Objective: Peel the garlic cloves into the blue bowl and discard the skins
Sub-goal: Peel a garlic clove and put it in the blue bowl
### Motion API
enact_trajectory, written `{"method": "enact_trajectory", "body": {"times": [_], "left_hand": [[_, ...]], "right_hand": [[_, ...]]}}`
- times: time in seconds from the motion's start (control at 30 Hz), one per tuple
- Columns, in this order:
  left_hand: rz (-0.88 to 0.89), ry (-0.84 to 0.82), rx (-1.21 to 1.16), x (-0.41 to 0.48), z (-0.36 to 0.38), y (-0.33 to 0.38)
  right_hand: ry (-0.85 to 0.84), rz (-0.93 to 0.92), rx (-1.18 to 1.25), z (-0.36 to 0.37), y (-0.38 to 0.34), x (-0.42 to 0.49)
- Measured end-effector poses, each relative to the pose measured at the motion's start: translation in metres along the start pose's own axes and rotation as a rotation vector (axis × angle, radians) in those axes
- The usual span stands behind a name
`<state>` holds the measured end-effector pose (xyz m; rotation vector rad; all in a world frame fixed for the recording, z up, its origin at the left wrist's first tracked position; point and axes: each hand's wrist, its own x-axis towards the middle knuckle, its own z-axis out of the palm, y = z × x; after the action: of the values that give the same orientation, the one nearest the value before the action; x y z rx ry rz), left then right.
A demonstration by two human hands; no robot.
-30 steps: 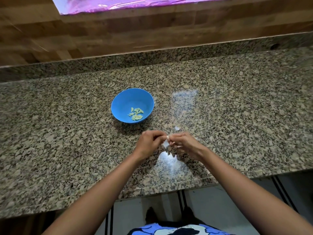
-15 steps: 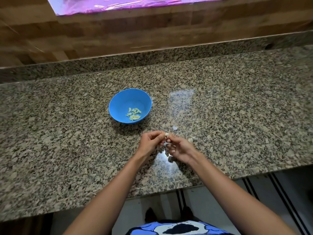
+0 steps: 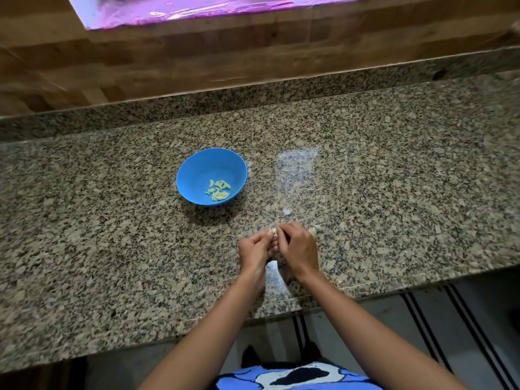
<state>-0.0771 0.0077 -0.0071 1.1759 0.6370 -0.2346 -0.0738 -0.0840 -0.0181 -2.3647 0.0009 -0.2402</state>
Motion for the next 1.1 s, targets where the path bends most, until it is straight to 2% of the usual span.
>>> {"method": "enact_trajectory", "body": {"times": [0.1, 0.17, 0.3, 0.4, 0.57, 0.83, 0.9, 1.0, 1.1], "left_hand": [[-0.036, 0.113, -0.082, 0.003, 0.005, -0.003], [-0.063, 0.105, -0.067, 0.006, 0.003, -0.001], [0.036, -0.035, 0.110, 0.010, -0.006, 0.002], [0.116, -0.110, 0.313, 0.014, -0.012, 0.004], [0.190, -0.215, 0.549, 0.022, -0.020, 0.012], [0.219, -0.342, 0.609, 0.020, -0.029, 0.024], [0.253, -0.337, 0.689, 0.020, -0.027, 0.025], [0.362, -0.335, 0.935, 0.019, -0.022, 0.024], [0.383, -0.317, 0.977, 0.020, -0.022, 0.022]], "right_hand": [[-0.035, -0.130, -0.023, 0.006, -0.002, -0.005], [-0.063, -0.153, -0.001, 0.007, 0.001, -0.008], [-0.061, 0.281, 0.267, 0.000, 0.009, -0.004], [-0.115, 0.401, 0.342, -0.004, 0.015, 0.000], [-0.230, 0.416, 0.454, -0.009, 0.012, 0.002], [-0.382, 0.441, 0.700, -0.025, 0.015, 0.010], [-0.371, 0.427, 0.695, -0.024, 0.015, 0.010], [-0.322, 0.406, 0.683, -0.022, 0.011, 0.009], [-0.305, 0.357, 0.641, -0.022, 0.004, 0.015]]}}
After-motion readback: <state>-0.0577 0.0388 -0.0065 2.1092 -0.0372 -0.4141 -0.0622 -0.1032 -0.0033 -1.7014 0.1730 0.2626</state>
